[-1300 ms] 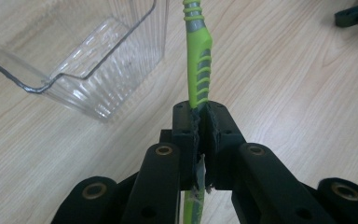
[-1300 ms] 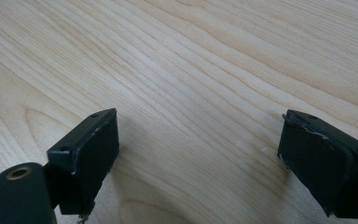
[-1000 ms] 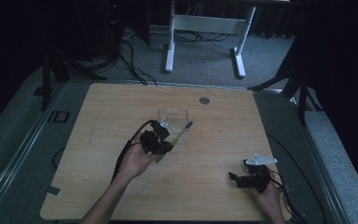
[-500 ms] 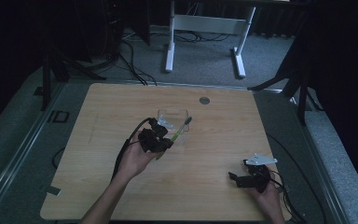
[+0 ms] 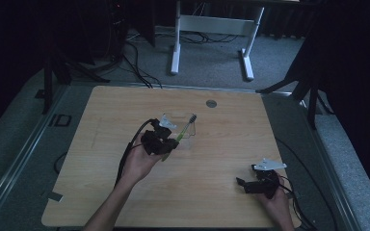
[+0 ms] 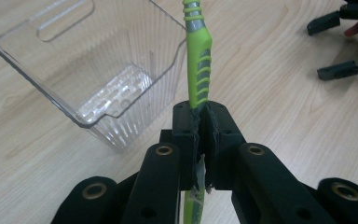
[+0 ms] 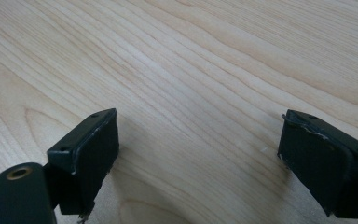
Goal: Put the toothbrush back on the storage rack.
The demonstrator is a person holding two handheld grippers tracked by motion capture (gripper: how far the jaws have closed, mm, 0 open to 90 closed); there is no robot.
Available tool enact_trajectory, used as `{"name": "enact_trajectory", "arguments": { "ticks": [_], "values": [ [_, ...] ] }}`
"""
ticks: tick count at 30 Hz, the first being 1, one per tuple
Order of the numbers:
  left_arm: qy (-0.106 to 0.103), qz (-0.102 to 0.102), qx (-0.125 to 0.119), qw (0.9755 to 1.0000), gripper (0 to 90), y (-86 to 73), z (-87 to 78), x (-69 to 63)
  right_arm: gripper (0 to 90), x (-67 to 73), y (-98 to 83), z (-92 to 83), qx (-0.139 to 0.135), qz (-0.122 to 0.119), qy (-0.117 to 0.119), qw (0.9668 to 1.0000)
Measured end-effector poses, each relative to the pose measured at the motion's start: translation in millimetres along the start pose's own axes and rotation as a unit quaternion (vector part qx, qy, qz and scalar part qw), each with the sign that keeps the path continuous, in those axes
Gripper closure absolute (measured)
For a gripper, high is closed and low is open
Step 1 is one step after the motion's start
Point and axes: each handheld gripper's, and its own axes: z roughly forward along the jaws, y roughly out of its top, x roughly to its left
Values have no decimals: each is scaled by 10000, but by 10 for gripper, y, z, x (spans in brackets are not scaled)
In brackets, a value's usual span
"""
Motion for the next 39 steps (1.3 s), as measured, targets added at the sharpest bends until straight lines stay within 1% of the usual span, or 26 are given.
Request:
{"name": "enact_trajectory", "arguments": {
  "ticks": [4,10,15,25,29,31,39],
  "values": [
    [8,-14,-63,10000,836,9,-17,13,120,0,0,0,0,1,0,10000],
    [11,-97,-128,9999,836,16,-19,32,120,0,0,0,1,-1,0,10000],
    [1,-94,-157,9998,836,25,-20,40,120,0,0,0,0,-1,0,10000],
    [1,-117,-388,9992,836,35,-36,73,120,0,0,0,0,0,0,10000],
    [-8,-86,-469,9989,836,33,-53,82,120,0,0,0,1,-1,0,10000],
    [-1,-85,-554,9984,836,30,-68,85,120,0,0,0,1,-1,0,10000],
    [14,-97,-701,9975,835,27,-91,100,120,0,0,0,1,0,0,10000]
  ]
}}
